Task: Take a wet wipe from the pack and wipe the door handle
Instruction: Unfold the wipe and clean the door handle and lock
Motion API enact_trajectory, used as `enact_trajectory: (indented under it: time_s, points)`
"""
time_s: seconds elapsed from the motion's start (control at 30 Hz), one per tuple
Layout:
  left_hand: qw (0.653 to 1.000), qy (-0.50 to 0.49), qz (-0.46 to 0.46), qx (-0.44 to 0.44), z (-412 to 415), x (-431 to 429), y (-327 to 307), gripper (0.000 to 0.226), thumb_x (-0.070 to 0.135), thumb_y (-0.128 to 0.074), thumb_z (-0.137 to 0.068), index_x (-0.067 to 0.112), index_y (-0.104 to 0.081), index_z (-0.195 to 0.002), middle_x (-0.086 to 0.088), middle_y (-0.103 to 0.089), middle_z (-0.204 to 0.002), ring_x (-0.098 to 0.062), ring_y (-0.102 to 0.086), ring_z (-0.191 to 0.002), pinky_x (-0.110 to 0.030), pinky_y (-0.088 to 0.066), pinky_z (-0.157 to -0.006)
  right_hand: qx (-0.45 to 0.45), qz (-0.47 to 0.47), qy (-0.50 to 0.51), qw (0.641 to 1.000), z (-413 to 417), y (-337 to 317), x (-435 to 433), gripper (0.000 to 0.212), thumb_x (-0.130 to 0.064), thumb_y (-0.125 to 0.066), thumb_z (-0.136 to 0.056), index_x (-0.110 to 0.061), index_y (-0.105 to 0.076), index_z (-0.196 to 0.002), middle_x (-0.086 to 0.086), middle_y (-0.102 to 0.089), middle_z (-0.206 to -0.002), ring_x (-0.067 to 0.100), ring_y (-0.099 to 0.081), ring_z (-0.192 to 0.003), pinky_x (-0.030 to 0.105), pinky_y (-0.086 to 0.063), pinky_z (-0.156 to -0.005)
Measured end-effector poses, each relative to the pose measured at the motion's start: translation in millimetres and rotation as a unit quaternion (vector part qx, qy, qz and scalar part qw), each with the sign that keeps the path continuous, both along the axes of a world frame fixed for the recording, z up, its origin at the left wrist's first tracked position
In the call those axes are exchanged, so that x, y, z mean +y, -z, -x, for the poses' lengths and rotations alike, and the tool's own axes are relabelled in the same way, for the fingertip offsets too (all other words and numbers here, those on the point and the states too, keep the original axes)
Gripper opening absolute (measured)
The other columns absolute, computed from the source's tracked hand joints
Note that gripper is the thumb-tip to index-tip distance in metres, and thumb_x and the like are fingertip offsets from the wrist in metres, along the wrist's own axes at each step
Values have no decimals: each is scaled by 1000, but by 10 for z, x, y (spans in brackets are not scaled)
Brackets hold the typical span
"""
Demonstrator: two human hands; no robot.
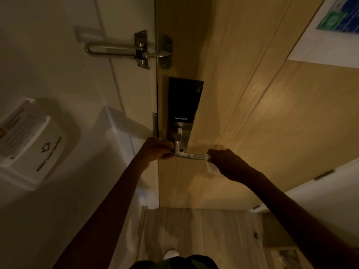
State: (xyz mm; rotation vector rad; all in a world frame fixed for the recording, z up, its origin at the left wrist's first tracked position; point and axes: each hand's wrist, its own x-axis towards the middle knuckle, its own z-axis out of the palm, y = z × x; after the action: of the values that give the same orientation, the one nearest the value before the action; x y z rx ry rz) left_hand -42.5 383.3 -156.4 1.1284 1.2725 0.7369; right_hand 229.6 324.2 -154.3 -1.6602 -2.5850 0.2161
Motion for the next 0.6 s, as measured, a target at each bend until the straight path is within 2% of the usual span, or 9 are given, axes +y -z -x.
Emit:
enact_trajectory:
  time_s: [0.1,0.2,0.27,0.33,0.37,0.43,0.5,0.53,0.6]
  points:
    - [1000,-7,4,-2,-10,2,-12,8,9,-75,-78,7,-72,-85,-10,-73,-75,-16,-72,-64,-22,-59,-59,59,22,55,996,-115,-38,-38,22,-16,-45,-100,-6,-61,-112,13,-70,-98,28,-68,-86,23,-41,-70]
    - [1000,-13,6,0,-24,-1,-15,5,6,-75,-78,10,-72,-79,-6,-73,-68,-13,-71,-58,-18,-55,-53,208,-39,151,966,-159,-7,-47,31,-24,-44,-100,-2,-65,-108,17,-70,-96,32,-67,-86,28,-45,-71]
    - [1000,-11,8,6,-17,6,-6,6,5,-75,-78,8,-73,-82,-8,-73,-71,-15,-72,-61,-21,-57,-56,320,-22,265,910,-119,29,-60,30,-26,-49,-100,-5,-67,-111,11,-70,-98,27,-66,-91,27,-46,-72]
    - [1000,0,2,17,-10,5,-6,10,6,-75,-78,7,-72,-88,-6,-74,-73,-16,-73,-65,-22,-58,-59,437,34,365,821,-30,85,-91,30,-28,-52,-99,-7,-68,-115,9,-70,-105,25,-65,-98,31,-50,-77]
    - [1000,2,3,16,-7,2,-8,11,6,-75,-78,7,-72,-88,-5,-74,-73,-15,-73,-65,-21,-58,-58,483,53,390,782,14,117,-119,31,-29,-54,-98,-8,-68,-115,9,-70,-107,27,-65,-100,38,-53,-82]
    - [1000,-4,9,-2,-4,-8,-17,7,4,-74,-79,8,-72,-85,-4,-74,-70,-14,-73,-62,-19,-56,-55,545,68,377,746,134,155,-193,30,-32,-56,-96,-11,-71,-113,11,-72,-106,29,-66,-101,49,-55,-89]
    - [1000,-6,14,-10,-10,-13,-25,8,2,-73,-80,10,-73,-81,-3,-74,-68,-14,-73,-61,-19,-56,-54,554,57,357,750,280,166,-270,27,-29,-57,-96,-12,-72,-112,9,-73,-104,24,-68,-98,47,-57,-87]
    - [1000,-7,14,-8,-13,-12,-26,10,1,-72,-80,11,-73,-80,-3,-74,-67,-15,-73,-61,-19,-56,-54,534,33,356,767,342,179,-304,26,-26,-57,-96,-12,-71,-113,6,-73,-103,18,-68,-94,39,-58,-85]
    - [1000,-10,14,-8,-14,-3,-11,13,-1,-71,-80,11,-73,-76,-3,-74,-65,-15,-72,-59,-20,-56,-54,463,-50,339,817,437,196,-403,24,-18,-57,-96,-14,-69,-116,-1,-72,-98,5,-66,-84,12,-53,-75]
